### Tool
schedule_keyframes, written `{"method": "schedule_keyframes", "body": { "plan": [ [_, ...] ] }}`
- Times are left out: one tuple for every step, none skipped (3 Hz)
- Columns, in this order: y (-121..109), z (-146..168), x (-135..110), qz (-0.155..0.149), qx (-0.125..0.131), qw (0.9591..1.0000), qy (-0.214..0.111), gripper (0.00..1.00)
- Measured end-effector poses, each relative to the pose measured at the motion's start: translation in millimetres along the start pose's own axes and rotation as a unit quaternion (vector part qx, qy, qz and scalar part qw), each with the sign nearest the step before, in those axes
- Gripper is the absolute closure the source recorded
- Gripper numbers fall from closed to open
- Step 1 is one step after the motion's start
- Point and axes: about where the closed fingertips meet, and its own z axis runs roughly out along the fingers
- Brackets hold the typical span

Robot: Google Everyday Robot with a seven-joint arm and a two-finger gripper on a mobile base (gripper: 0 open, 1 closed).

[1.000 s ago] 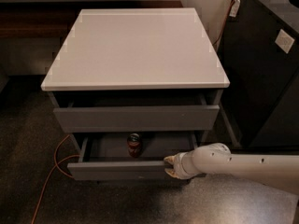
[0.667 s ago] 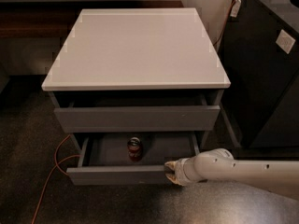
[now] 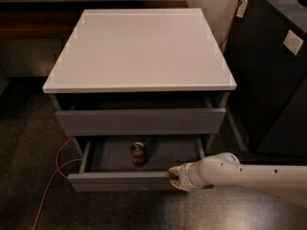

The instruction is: Pick coke can from middle drawer and place on counter

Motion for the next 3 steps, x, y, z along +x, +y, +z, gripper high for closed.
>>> {"method": "schedule_keyframes", "body": {
  "plan": [
    [17.2, -4.7, -10.3, -0.001, -0.008, 0.9999, -0.009, 1.00],
    [17.2, -4.6, -10.3, -0.001, -0.008, 0.9999, -0.009, 1.00],
    [26.8, -7.2, -16.6, -0.002, -0.011, 0.9998, -0.016, 1.00]
  ]
}}
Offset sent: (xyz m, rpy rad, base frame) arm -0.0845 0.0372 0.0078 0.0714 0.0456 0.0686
